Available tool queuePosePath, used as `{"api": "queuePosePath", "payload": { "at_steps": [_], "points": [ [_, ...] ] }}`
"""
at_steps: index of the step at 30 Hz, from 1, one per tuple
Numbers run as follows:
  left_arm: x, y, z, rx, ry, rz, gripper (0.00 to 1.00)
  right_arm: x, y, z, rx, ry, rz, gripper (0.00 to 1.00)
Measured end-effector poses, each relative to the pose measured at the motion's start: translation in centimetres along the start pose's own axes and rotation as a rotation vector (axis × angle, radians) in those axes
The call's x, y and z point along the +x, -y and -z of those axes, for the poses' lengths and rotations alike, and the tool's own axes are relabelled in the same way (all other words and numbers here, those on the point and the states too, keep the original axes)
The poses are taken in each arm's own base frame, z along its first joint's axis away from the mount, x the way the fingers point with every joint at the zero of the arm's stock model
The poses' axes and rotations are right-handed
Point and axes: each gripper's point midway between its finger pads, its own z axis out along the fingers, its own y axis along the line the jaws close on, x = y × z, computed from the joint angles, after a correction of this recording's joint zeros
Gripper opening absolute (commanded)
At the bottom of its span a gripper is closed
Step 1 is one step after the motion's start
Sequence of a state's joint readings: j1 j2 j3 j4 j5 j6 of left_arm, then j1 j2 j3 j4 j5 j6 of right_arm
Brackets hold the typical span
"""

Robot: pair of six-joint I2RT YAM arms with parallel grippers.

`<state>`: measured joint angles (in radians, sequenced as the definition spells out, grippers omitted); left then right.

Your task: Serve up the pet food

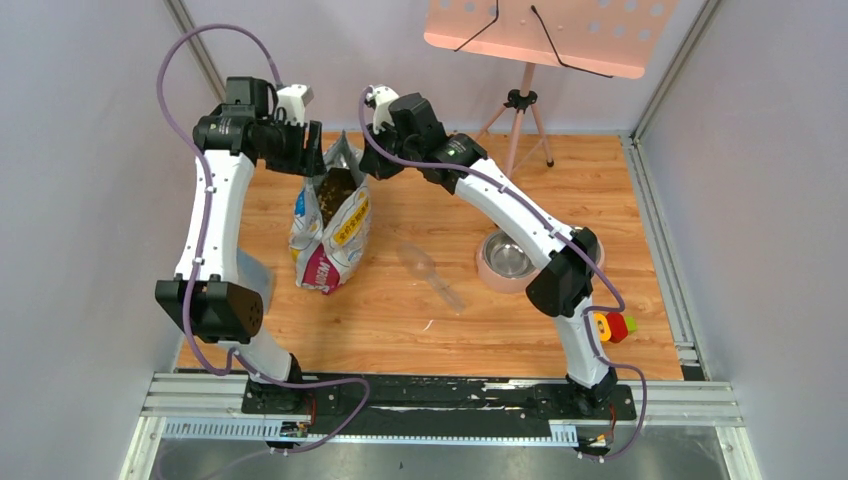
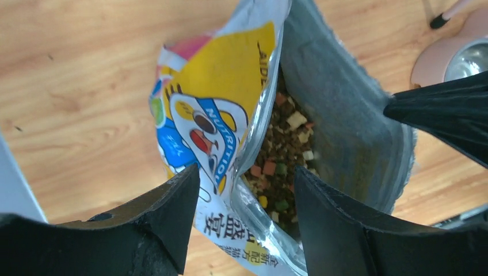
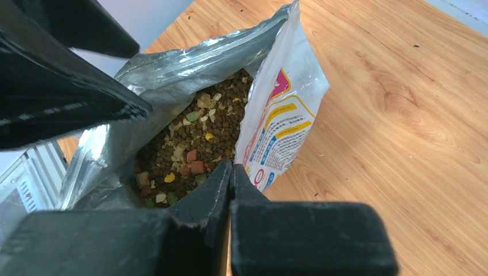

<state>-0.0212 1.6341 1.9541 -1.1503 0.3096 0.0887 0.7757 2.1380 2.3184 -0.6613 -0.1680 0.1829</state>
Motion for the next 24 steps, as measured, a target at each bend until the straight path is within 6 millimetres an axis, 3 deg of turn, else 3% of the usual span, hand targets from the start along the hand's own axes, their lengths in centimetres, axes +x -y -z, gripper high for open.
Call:
{"api": "queuePosePath", "payload": {
  "at_steps": [3,7,10,12,13,15,18,21,24],
  "points": [
    [2.1,0.3,-0.9,0.020,-0.073,0.050,0.68,-0.1,-0.2,0.0,-0.008,0.002,-0.014,0.33],
    [3.6,0.2,-0.9,0.000,-0.125,0.100,0.68,-2.1,-1.3,0.5,-0.046,0.055,-0.026,0.50],
    [4.7,0.5,-0.1,-0.008,-0.156,0.130,0.65,-3.8,-2.3,1.0,-0.076,0.106,-0.023,0.53],
    [5.4,1.1,0.8,-0.002,-0.167,0.144,0.60,-4.5,-2.9,1.2,-0.091,0.129,-0.021,0.54],
    [5.8,1.5,1.3,0.005,-0.172,0.152,0.52,-4.7,-3.3,1.1,-0.099,0.136,-0.020,0.55],
    [6.7,2.2,2.2,0.020,-0.185,0.168,0.42,-4.5,-4.0,0.7,-0.113,0.139,-0.019,0.55],
    [7.7,2.8,3.0,0.029,-0.202,0.183,0.36,-3.6,-5.0,-0.4,-0.134,0.125,-0.023,0.56],
    [7.9,3.1,2.9,0.046,-0.210,0.190,0.38,-2.1,-5.9,-1.7,-0.155,0.097,-0.036,0.56],
    [8.2,3.2,2.7,0.055,-0.219,0.199,0.58,-0.7,-6.4,-2.7,-0.163,0.065,-0.057,0.56]
  ]
}}
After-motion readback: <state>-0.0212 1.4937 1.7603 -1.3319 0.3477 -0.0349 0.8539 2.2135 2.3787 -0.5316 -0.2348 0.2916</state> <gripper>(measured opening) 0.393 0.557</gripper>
